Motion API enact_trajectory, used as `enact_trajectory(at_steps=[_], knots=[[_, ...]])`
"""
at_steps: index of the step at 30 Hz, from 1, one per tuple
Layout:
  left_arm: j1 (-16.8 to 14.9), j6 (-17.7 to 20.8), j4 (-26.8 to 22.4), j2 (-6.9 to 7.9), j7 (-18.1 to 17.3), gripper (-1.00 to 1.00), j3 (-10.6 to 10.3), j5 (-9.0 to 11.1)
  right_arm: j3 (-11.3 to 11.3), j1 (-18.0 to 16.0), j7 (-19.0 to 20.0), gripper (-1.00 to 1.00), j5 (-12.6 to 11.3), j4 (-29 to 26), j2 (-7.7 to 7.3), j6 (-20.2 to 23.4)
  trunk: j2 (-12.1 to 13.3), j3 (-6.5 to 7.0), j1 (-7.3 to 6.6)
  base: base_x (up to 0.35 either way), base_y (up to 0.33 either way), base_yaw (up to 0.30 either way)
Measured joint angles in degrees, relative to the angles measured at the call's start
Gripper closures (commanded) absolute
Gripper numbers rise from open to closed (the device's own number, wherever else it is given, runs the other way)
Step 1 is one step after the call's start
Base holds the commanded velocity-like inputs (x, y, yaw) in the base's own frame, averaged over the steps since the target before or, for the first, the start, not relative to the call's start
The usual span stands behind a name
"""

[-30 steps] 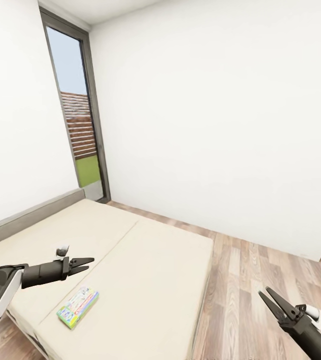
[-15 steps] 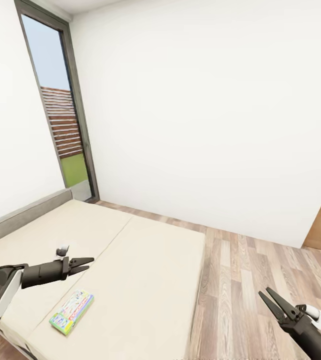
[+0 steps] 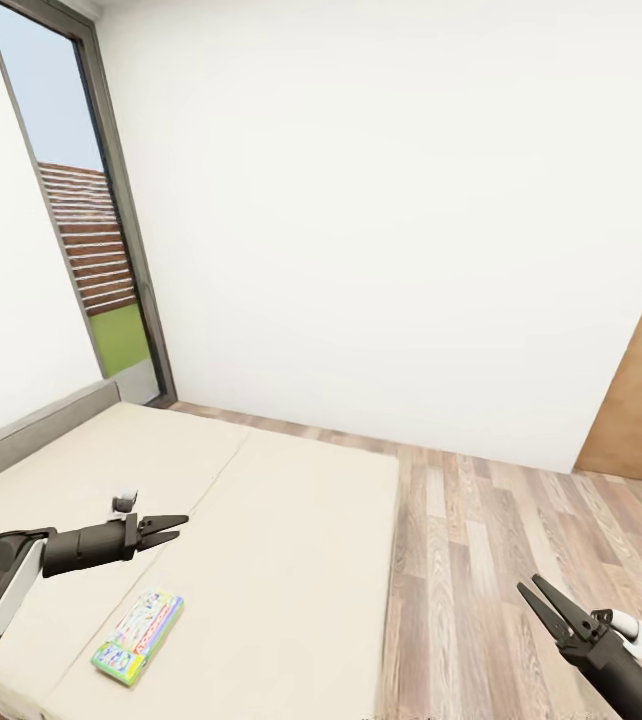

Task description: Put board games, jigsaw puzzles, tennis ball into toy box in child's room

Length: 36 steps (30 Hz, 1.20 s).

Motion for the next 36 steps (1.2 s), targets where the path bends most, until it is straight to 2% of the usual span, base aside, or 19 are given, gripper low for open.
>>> enact_trajectory(at_steps=[13, 36], knots=[[0.0, 0.02, 0.0, 0.63, -0.11, -1.0, -0.01, 0.03, 0.0, 0.0, 0.01, -1.0, 0.0, 0.04, 0.0, -0.03, 0.0, -0.74, 0.0, 0.0, 0.19, -0.214], [0.0, -0.03, 0.01, 0.77, -0.13, -1.0, 0.05, 0.04, 0.0, 0.0, 0.0, -1.0, 0.0, 0.04, 0.08, -0.09, 0.0, -0.88, 0.01, -0.03, 0.122, -0.261]])
